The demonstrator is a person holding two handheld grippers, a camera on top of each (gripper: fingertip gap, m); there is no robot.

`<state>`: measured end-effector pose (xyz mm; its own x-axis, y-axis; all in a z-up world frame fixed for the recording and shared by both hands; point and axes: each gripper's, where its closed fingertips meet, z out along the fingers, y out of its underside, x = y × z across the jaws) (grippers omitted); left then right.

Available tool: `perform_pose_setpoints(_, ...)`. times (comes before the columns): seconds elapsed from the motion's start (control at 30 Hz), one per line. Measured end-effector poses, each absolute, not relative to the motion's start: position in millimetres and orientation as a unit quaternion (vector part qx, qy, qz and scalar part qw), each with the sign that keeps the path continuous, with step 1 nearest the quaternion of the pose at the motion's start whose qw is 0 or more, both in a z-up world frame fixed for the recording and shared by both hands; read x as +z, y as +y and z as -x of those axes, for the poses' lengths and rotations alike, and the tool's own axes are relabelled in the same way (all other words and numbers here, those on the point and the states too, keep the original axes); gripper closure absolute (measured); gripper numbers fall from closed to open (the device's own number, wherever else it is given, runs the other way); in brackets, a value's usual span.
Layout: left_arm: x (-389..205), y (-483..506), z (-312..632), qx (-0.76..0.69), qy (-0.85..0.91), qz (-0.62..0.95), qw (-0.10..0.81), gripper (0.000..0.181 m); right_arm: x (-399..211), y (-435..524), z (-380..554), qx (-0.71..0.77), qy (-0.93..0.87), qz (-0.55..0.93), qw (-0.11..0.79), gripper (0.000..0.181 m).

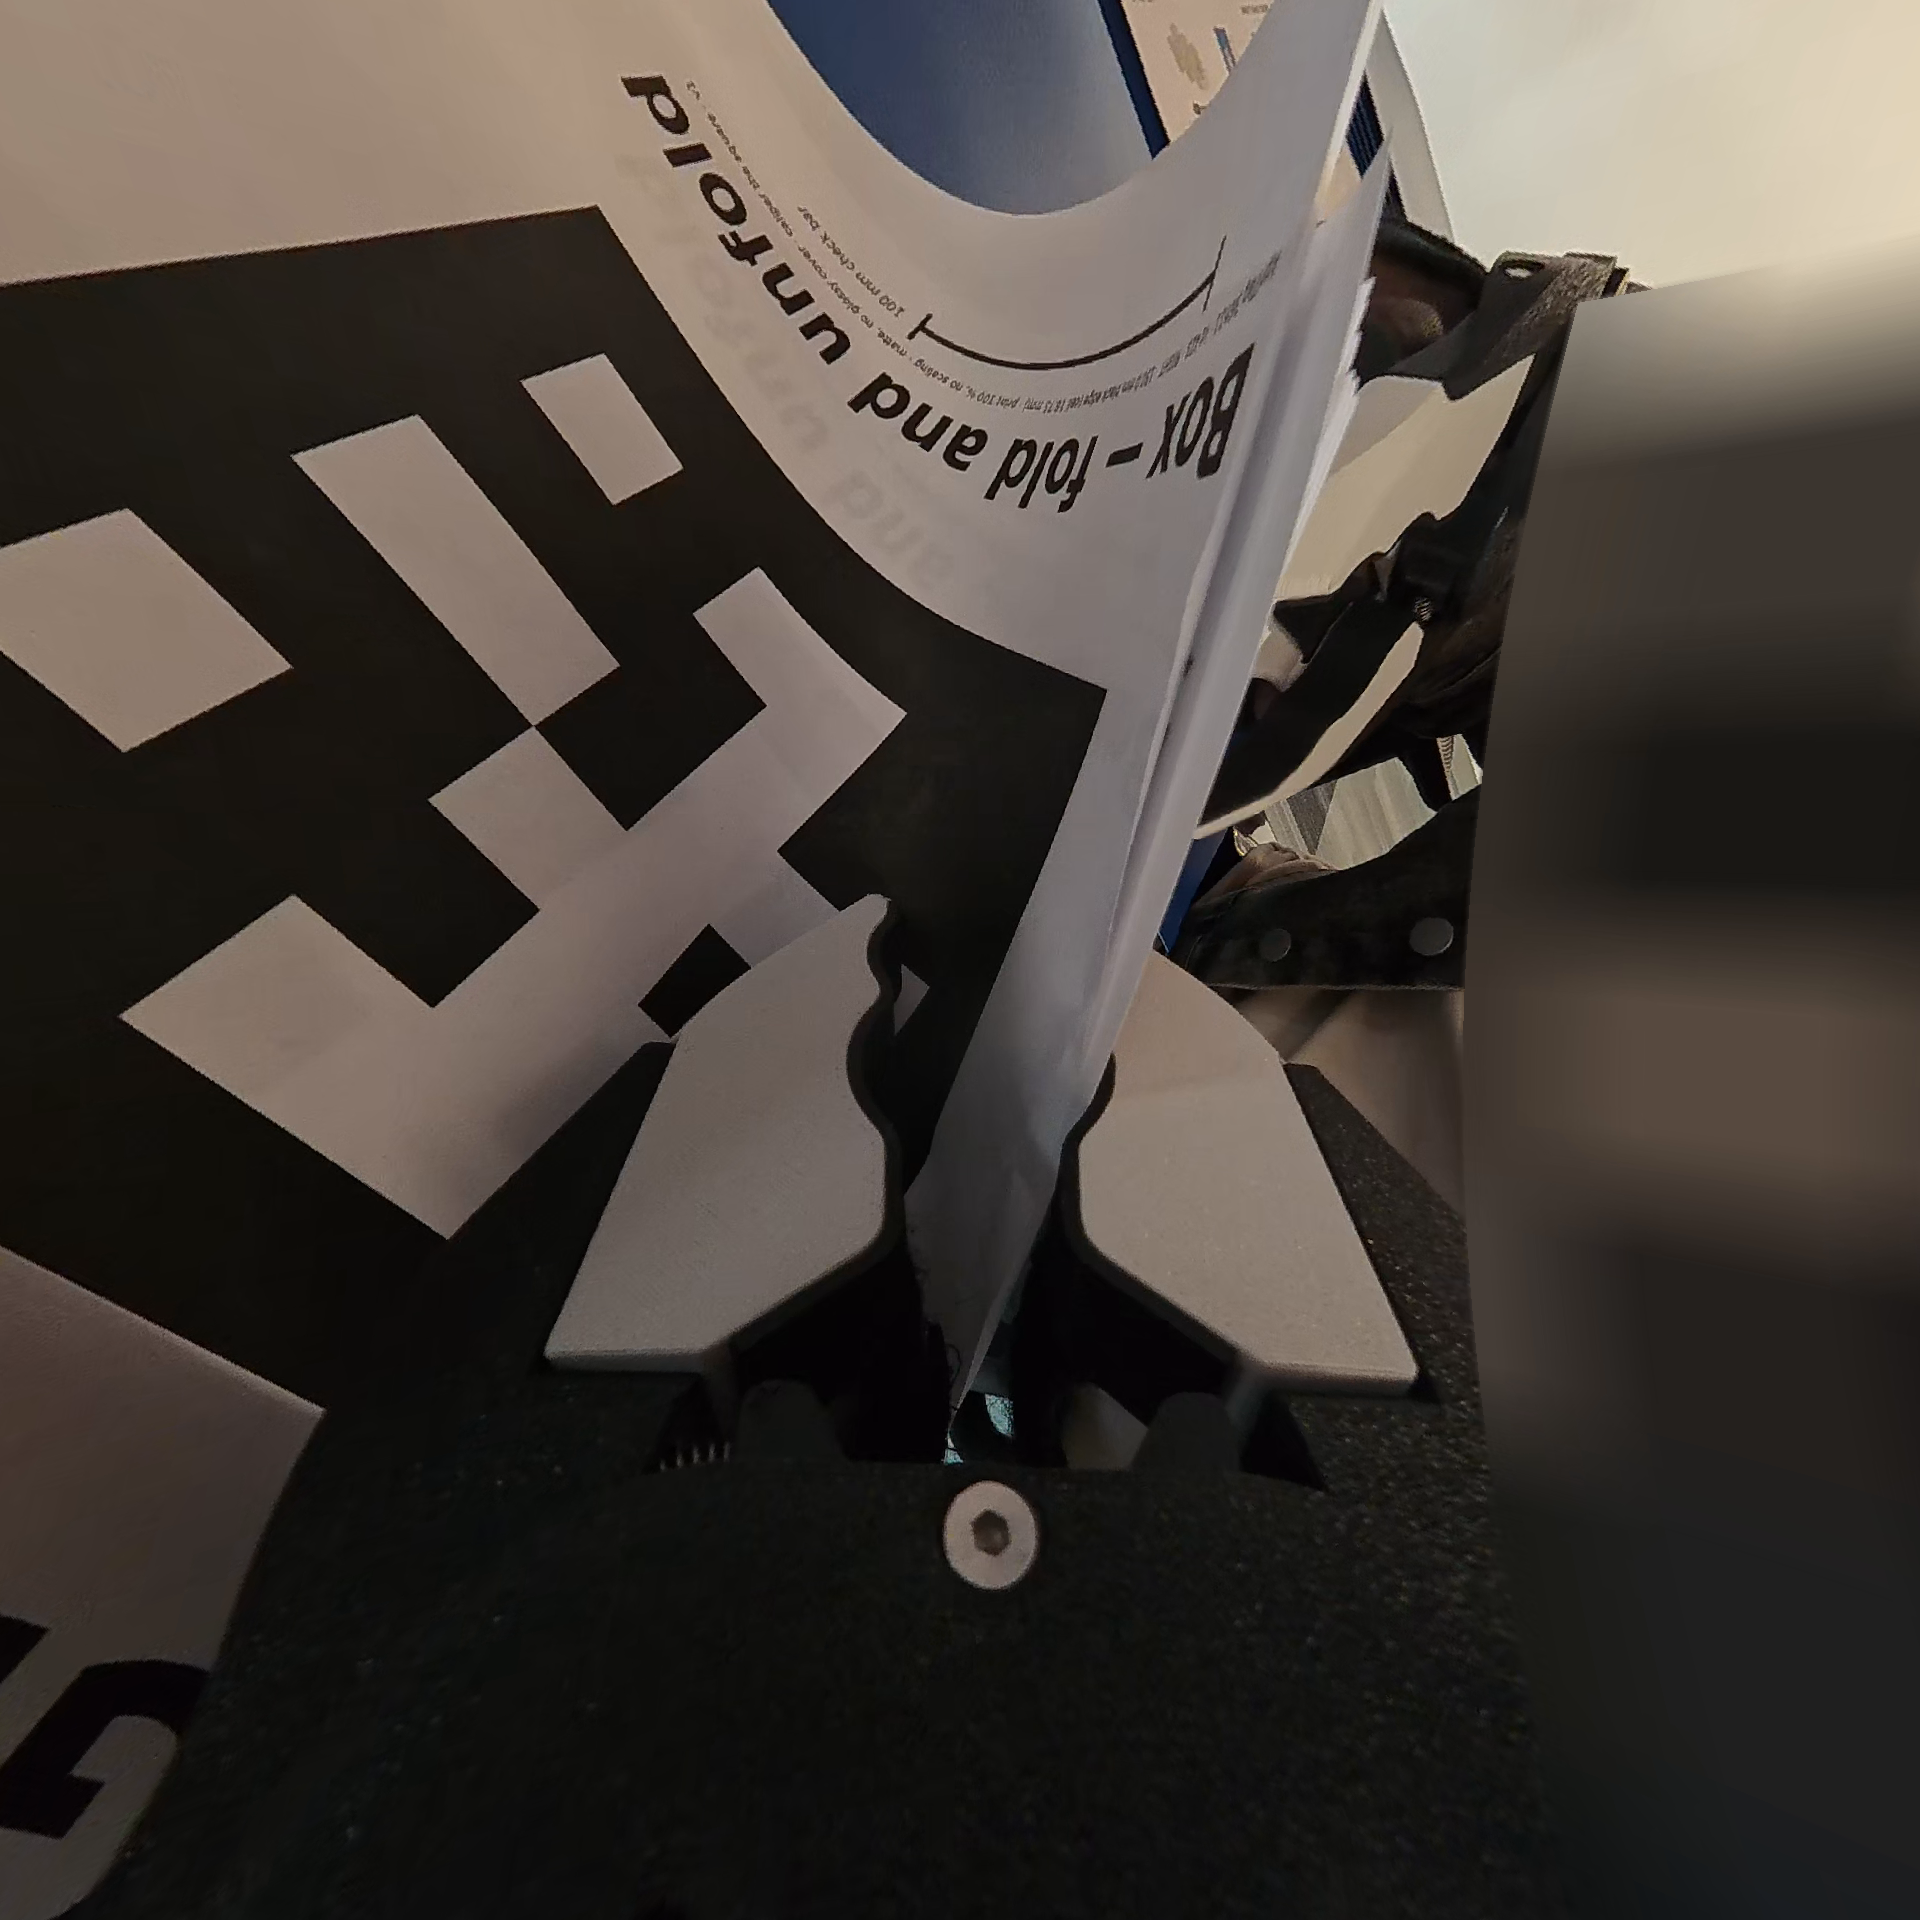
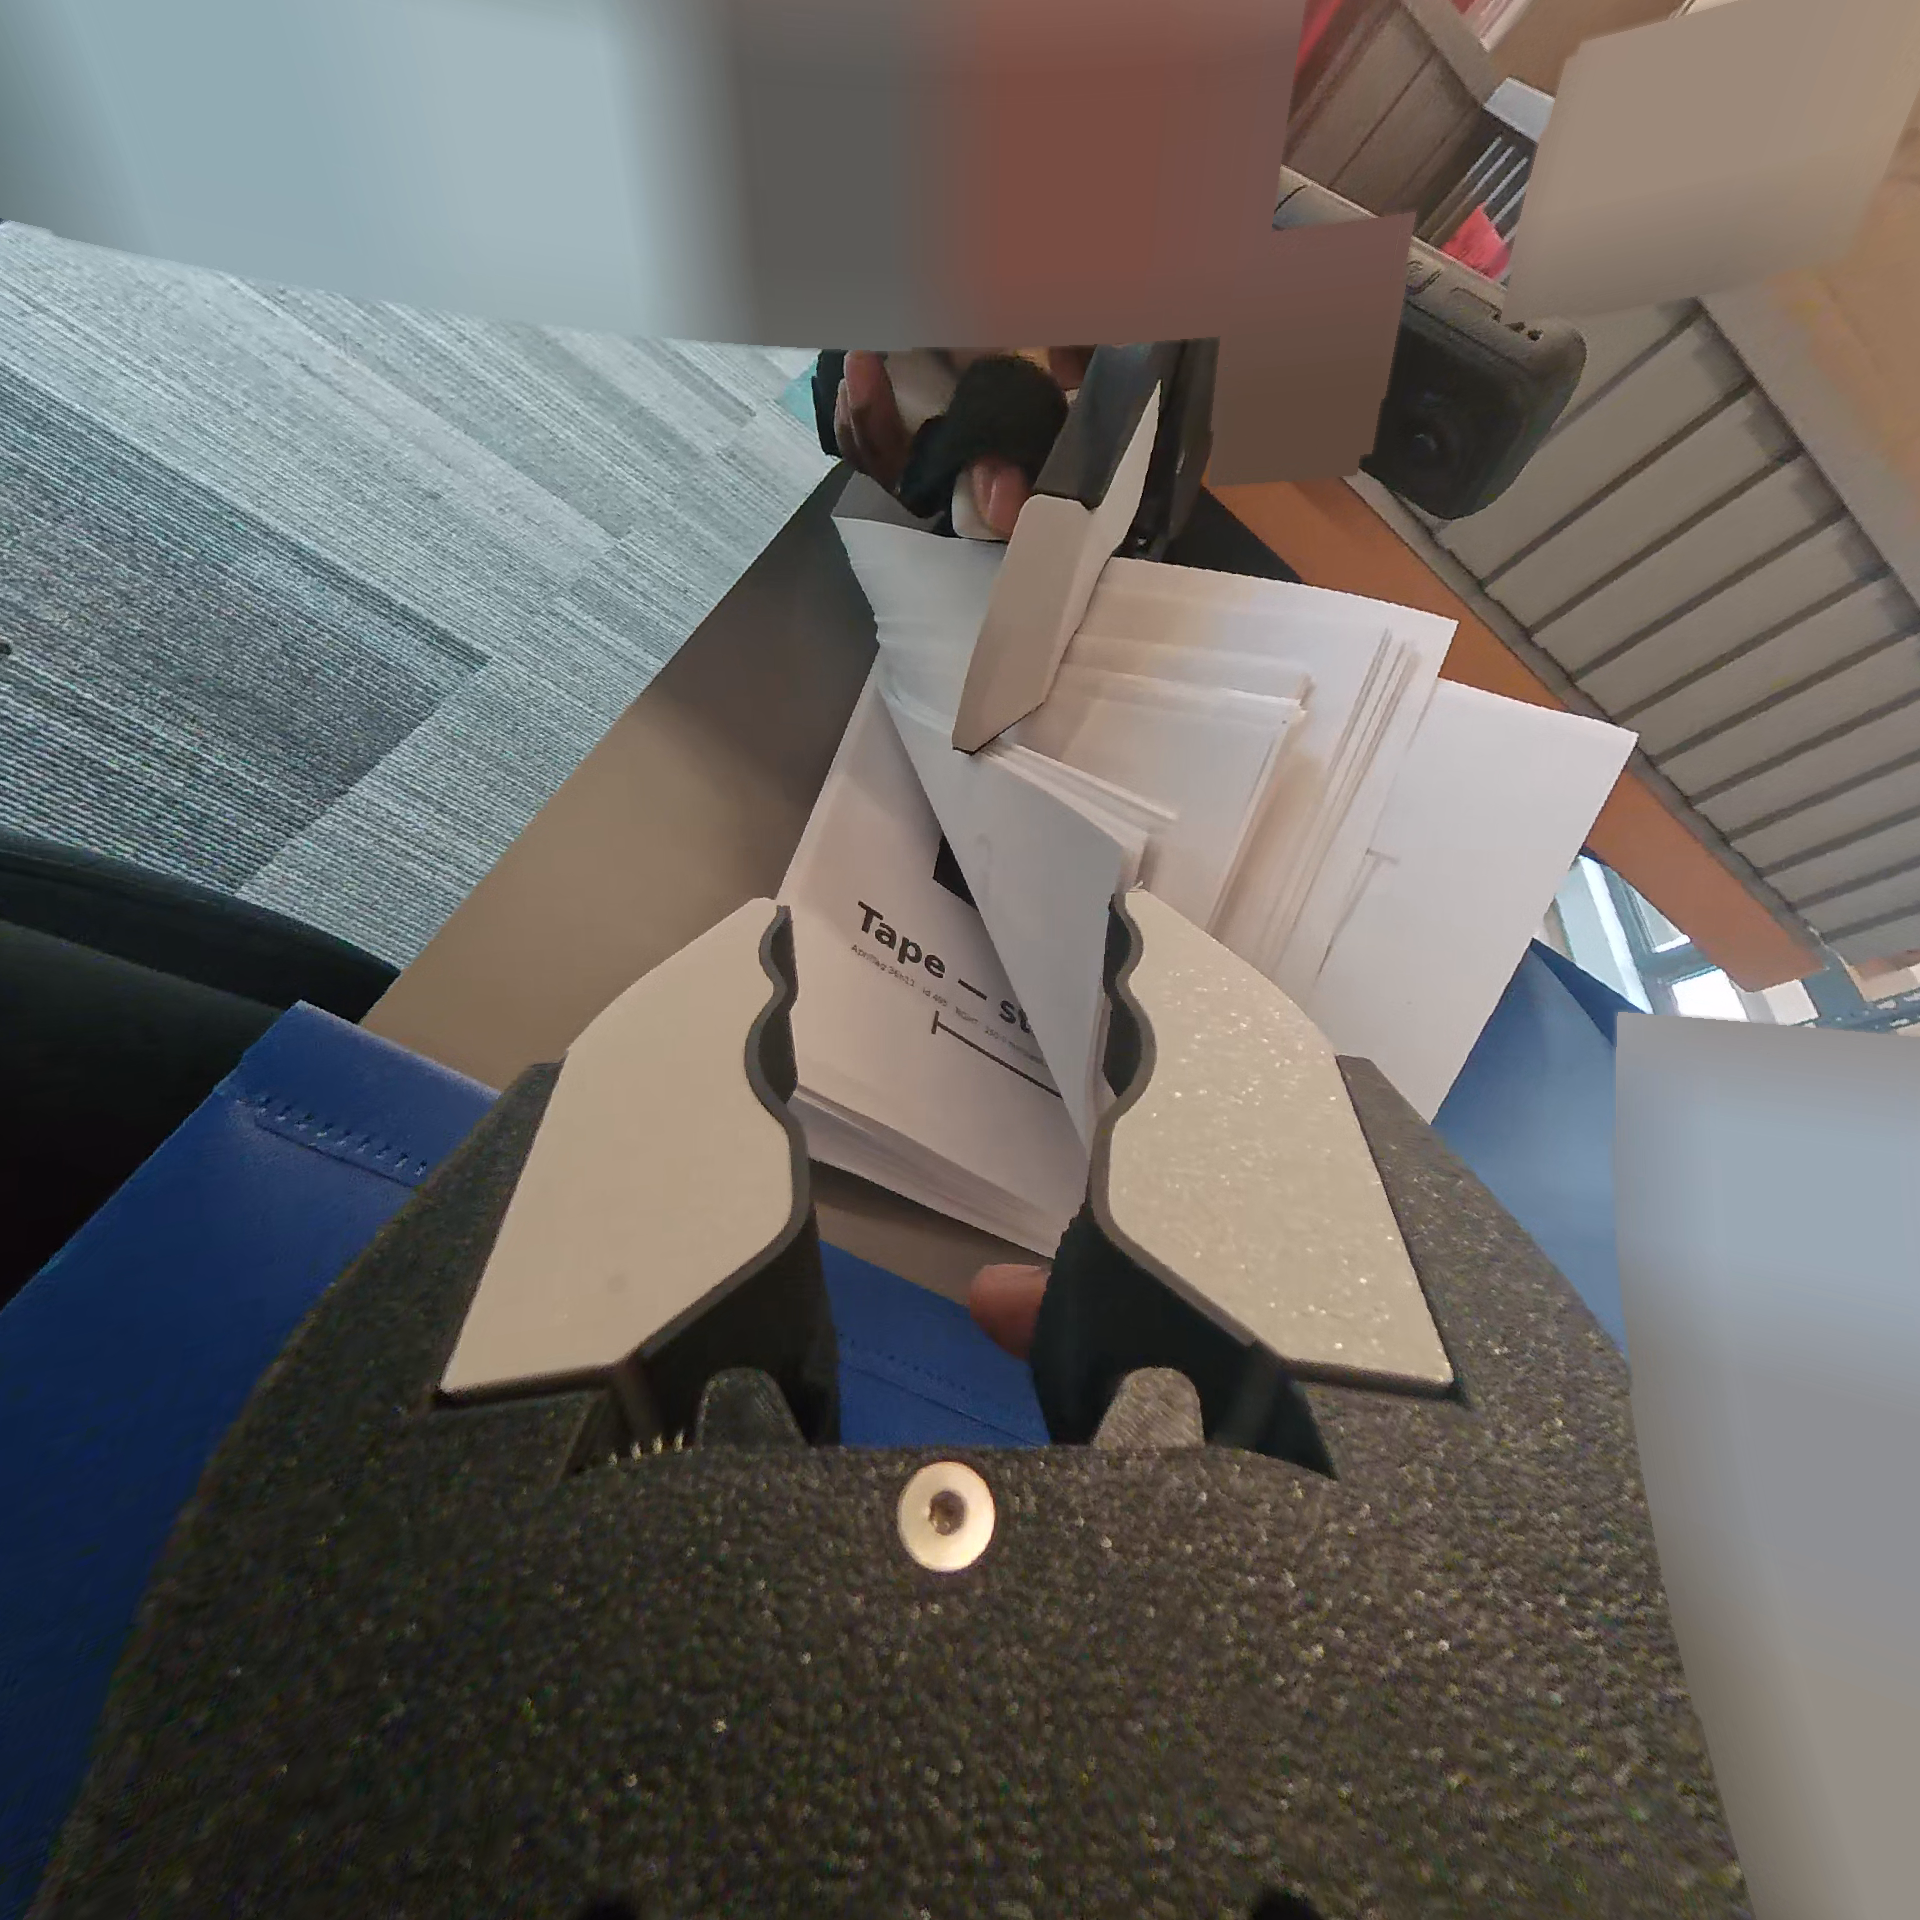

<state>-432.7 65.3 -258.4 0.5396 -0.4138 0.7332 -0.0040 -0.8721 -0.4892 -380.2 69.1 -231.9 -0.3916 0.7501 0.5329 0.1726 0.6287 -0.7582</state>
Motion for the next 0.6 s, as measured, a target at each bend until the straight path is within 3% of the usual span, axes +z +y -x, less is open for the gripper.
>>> perform_pose_setpoints(0.6, -258.5, 65.0, 432.7, -0.468, 0.118, 0.848, 0.218, 0.153, -245.5, 72.9, 386.7, 0.297, -0.796, 0.328, 0.413, 0.134)
